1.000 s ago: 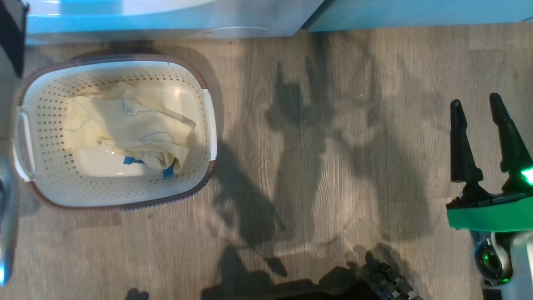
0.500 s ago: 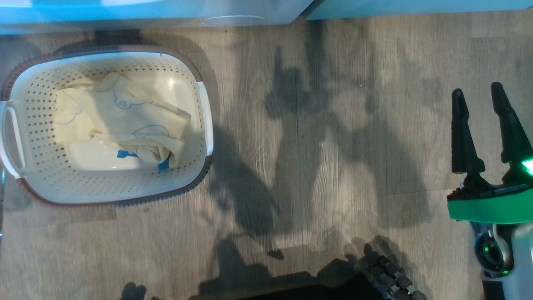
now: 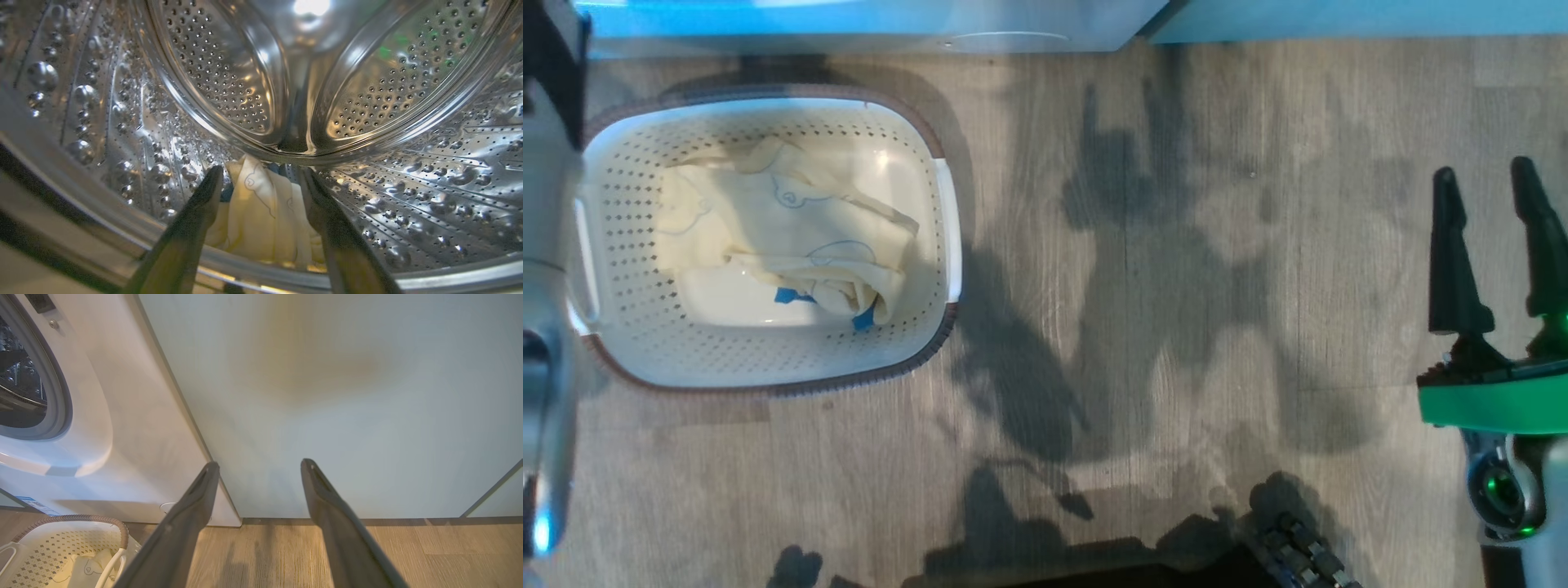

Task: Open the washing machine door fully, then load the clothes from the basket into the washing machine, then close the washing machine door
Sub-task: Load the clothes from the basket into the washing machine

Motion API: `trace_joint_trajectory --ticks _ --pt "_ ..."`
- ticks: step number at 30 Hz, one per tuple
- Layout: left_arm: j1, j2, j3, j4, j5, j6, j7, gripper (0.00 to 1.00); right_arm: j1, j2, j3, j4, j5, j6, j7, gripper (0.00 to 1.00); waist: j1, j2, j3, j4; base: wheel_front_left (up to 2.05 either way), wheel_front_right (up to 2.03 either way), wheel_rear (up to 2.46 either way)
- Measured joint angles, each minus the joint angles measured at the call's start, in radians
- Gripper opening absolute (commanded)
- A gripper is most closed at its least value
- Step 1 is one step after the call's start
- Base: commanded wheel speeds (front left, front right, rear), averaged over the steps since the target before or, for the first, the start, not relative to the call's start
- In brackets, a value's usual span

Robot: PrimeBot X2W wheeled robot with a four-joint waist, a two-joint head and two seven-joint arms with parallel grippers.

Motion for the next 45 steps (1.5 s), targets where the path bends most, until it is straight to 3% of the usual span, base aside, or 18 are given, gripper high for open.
trace_joint_trajectory --ticks 7,13,25,36,45 --pt "0.133 -0.03 0.001 -0.065 -0.007 0.045 -0.076 1.0 -0.001 0.0 -0.025 0.0 -0.012 0.0 0.0 1.0 0.0 0.0 -0.03 0.021 0.0 0.0 0.0" --pt "0.335 -0.061 0.002 -0.248 -0.015 0.106 -0.126 1.0 0.004 0.0 -0.048 0.0 -0.038 0.0 0.0 1.0 0.0 0.0001 -0.083 0.046 0.0 0.0 0.0" --pt "0.776 -0.069 -0.031 -0.65 0.005 0.209 -0.139 1.0 0.059 0.0 -0.072 0.019 -0.085 0.0 0.0 1.0 -0.0001 0.0001 -0.202 0.093 0.0 0.0 0.0" --pt "1.047 -0.1 -0.051 -0.813 0.034 0.217 -0.143 1.0 0.116 -0.015 -0.072 0.04 -0.116 0.0 0.0 1.0 0.0 0.0001 -0.318 0.148 0.0 0.0 0.0" --pt "1.224 -0.119 -0.064 -0.84 0.039 0.217 -0.143 1.0 0.203 -0.02 -0.049 0.063 -0.142 0.0 0.0 1.0 -0.0001 0.0001 -0.447 0.189 0.0 0.0 0.0"
